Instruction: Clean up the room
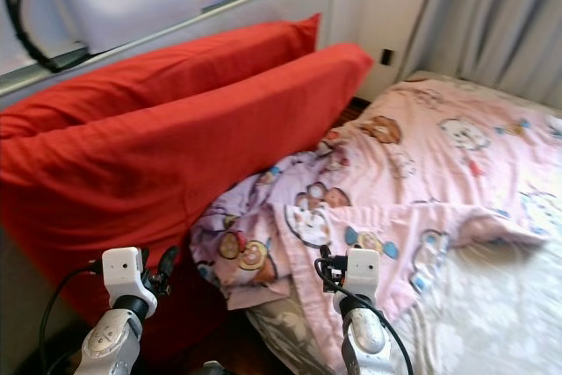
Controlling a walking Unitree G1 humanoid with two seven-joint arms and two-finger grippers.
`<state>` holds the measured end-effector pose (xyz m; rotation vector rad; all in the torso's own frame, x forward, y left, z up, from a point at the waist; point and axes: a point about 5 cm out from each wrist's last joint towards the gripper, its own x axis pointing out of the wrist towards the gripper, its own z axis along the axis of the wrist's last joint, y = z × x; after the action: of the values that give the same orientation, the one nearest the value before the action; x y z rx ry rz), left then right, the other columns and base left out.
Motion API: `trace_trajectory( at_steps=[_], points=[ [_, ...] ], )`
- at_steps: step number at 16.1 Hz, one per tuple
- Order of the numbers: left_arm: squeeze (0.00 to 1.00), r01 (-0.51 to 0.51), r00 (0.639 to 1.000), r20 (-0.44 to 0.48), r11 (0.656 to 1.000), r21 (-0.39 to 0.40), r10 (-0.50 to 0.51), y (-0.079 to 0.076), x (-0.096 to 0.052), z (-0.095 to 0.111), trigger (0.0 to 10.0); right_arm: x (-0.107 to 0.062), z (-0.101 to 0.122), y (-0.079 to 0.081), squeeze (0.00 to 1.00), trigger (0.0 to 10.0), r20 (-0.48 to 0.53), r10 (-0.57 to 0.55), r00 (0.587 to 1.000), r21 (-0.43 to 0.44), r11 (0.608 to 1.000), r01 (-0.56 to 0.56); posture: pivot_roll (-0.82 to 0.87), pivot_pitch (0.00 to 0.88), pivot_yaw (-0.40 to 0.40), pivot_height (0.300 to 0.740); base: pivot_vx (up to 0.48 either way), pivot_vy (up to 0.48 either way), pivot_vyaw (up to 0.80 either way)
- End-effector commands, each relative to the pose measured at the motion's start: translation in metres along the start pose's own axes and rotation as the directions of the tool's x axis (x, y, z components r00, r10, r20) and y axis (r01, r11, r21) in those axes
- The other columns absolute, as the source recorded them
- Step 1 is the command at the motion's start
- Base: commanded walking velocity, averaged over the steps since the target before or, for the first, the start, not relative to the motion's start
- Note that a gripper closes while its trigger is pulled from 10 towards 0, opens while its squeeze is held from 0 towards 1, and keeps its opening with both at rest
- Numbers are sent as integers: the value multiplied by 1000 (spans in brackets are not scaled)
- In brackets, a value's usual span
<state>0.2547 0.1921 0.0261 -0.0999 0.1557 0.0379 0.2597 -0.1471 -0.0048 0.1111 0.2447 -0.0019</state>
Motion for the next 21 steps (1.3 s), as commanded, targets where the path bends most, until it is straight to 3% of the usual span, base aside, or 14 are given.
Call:
trace_trajectory(
  at_steps=[1, 21],
  points=[
    [0, -1, 1000, -2, 1000, 5, 1, 0, -1, 0, 10000, 1, 1, -1, 0, 10000, 5, -4, 1000, 3, 1000, 4, 40, 39, 28, 680, 0, 0, 0],
    [0, 4, 1000, -9, 1000, 10, -4, 4, 0, -3, 10000, 0, -1, 3, 0, 10000, -2, 3, 1000, 15, 1000, -3, 45, 40, 37, 680, 0, 0, 0]
  ],
)
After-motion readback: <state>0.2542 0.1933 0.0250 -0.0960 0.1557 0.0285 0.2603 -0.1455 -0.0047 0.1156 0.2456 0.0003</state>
